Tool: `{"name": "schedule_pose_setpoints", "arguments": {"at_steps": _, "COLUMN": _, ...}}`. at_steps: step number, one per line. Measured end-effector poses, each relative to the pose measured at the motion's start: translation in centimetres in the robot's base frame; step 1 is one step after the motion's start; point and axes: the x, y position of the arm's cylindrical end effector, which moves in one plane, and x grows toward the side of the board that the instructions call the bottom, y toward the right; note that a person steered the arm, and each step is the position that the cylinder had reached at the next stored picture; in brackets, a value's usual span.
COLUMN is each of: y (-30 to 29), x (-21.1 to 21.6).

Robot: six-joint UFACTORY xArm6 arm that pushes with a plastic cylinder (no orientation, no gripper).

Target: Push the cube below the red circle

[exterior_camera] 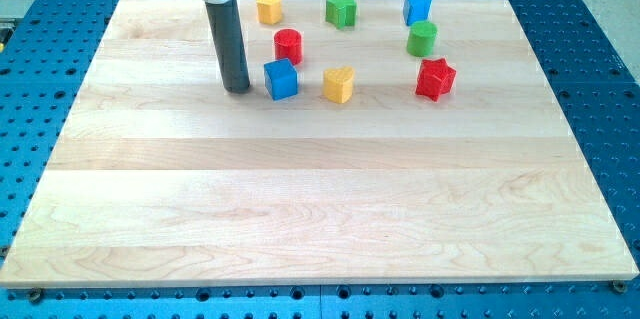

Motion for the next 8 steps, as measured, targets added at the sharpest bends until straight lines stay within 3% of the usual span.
{"name": "schedule_pose_setpoints", "arguments": {"at_steps": 3, "y": 3.5, "x": -0.7}}
{"name": "schedule_pose_setpoints", "arguments": {"at_steps": 4, "y": 0.6, "x": -1.7}}
{"name": "schedule_pose_setpoints", "arguments": {"at_steps": 5, "y": -7.3, "x": -9.1}}
{"name": "schedule_pose_setpoints", "arguments": {"at_steps": 6, "y": -6.5, "x": -15.1}}
{"name": "schedule_pose_setpoints", "arguments": {"at_steps": 8, "y": 0.8, "x": -16.2}}
